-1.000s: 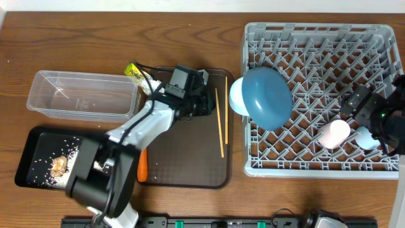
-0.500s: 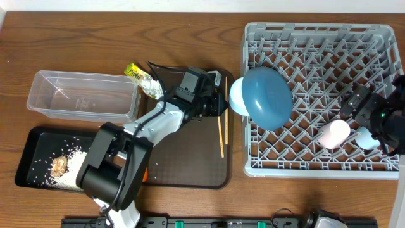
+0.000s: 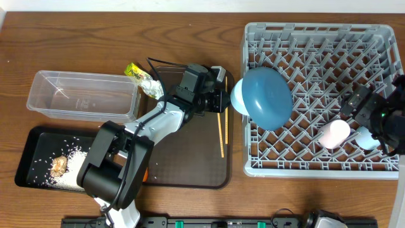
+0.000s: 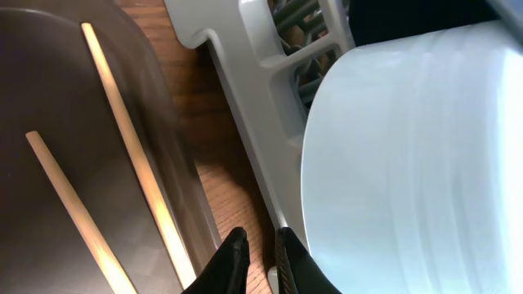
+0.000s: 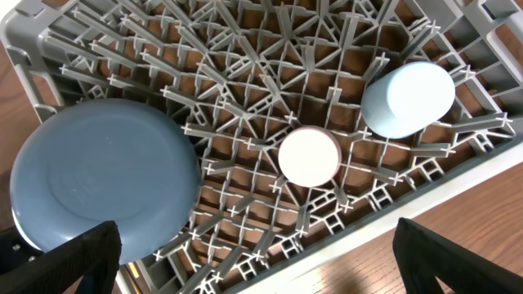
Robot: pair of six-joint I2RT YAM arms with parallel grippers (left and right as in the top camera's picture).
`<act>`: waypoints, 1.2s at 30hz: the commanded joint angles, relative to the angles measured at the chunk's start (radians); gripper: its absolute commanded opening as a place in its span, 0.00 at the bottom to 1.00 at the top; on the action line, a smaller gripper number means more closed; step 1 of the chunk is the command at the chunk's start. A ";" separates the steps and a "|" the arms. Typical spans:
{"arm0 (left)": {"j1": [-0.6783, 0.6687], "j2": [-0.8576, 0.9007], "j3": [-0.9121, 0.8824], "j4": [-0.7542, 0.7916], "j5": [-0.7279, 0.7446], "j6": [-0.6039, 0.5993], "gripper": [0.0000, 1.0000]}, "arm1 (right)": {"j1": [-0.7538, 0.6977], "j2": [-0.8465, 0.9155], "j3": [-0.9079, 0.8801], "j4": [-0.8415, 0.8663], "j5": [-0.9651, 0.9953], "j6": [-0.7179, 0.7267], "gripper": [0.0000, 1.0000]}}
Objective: Sort waste into correct bins and load items into the dishwasher rack
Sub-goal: 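Reach the left gripper to the snack wrapper and tissue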
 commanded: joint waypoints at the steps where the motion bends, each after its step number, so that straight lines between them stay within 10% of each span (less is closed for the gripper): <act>1: -0.010 -0.024 0.015 0.009 0.014 0.032 0.14 | -0.011 0.000 0.003 0.002 0.010 -0.012 0.99; 14: -0.075 -0.082 0.037 -0.034 -0.103 0.077 0.17 | -0.011 0.000 0.003 -0.002 0.010 -0.012 0.99; 18: -0.057 -0.120 0.037 -0.101 -0.216 0.077 0.51 | -0.011 0.000 0.003 -0.002 0.010 -0.013 0.99; 22: -0.006 -0.194 0.038 -0.206 -0.299 0.108 0.57 | -0.011 0.000 0.003 0.001 0.010 -0.012 0.99; 36: 0.121 -0.271 0.024 -0.566 -0.275 0.259 0.56 | -0.008 0.000 0.003 0.040 -0.078 -0.050 0.99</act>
